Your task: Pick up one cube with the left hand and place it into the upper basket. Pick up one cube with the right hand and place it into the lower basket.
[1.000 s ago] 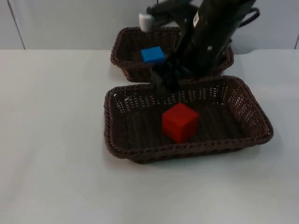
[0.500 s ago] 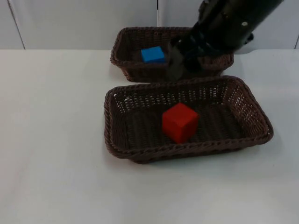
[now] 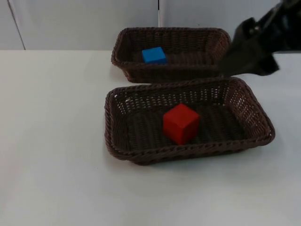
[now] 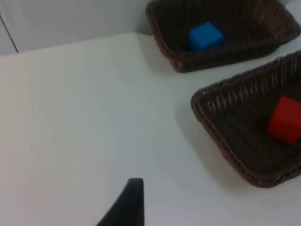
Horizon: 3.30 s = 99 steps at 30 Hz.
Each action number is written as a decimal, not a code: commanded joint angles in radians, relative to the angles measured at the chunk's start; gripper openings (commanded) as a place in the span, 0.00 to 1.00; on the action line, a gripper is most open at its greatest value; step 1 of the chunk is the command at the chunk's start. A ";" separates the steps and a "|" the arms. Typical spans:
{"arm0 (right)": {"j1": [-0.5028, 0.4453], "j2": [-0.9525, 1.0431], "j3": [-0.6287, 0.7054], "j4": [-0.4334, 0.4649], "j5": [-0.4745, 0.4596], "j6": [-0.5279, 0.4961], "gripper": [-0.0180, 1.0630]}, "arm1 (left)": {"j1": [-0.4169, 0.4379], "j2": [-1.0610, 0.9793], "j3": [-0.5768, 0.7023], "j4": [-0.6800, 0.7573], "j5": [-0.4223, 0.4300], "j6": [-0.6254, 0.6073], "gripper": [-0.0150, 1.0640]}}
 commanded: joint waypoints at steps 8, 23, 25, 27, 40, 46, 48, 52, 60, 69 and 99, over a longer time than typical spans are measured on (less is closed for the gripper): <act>0.001 -0.283 0.152 0.005 -0.013 0.025 0.82 | -0.001 -0.160 0.004 0.004 0.086 0.004 0.96; 0.001 -0.727 0.310 0.005 0.085 0.040 0.82 | -0.001 -0.457 0.063 -0.059 0.233 0.070 0.96; 0.001 -0.762 0.310 0.005 0.102 0.040 0.82 | -0.001 -0.487 0.085 -0.082 0.238 0.096 0.96; 0.001 -0.822 0.310 0.005 0.129 0.040 0.82 | -0.001 -0.541 0.117 -0.123 0.240 0.136 0.96; 0.001 -1.077 0.310 -0.008 0.321 0.048 0.82 | -0.001 -0.568 0.104 -0.151 0.347 0.162 0.96; 0.001 -1.153 0.310 -0.008 0.381 0.048 0.82 | -0.001 -0.568 0.112 -0.151 0.375 0.162 0.96; 0.001 -1.167 0.310 -0.008 0.392 0.048 0.82 | -0.001 -0.568 0.112 -0.151 0.377 0.162 0.96; 0.001 -1.211 0.314 -0.008 0.433 0.048 0.82 | -0.001 -0.568 0.133 -0.137 0.400 0.163 0.96; 0.001 -1.314 0.397 -0.008 0.490 0.071 0.82 | -0.001 -0.568 0.133 -0.133 0.400 0.159 0.96; 0.001 -1.379 0.397 -0.039 0.607 0.075 0.82 | -0.001 -0.568 0.133 -0.133 0.400 0.159 0.96; 0.001 -1.379 0.449 -0.027 0.618 0.093 0.95 | -0.001 -0.568 0.133 -0.133 0.400 0.159 0.96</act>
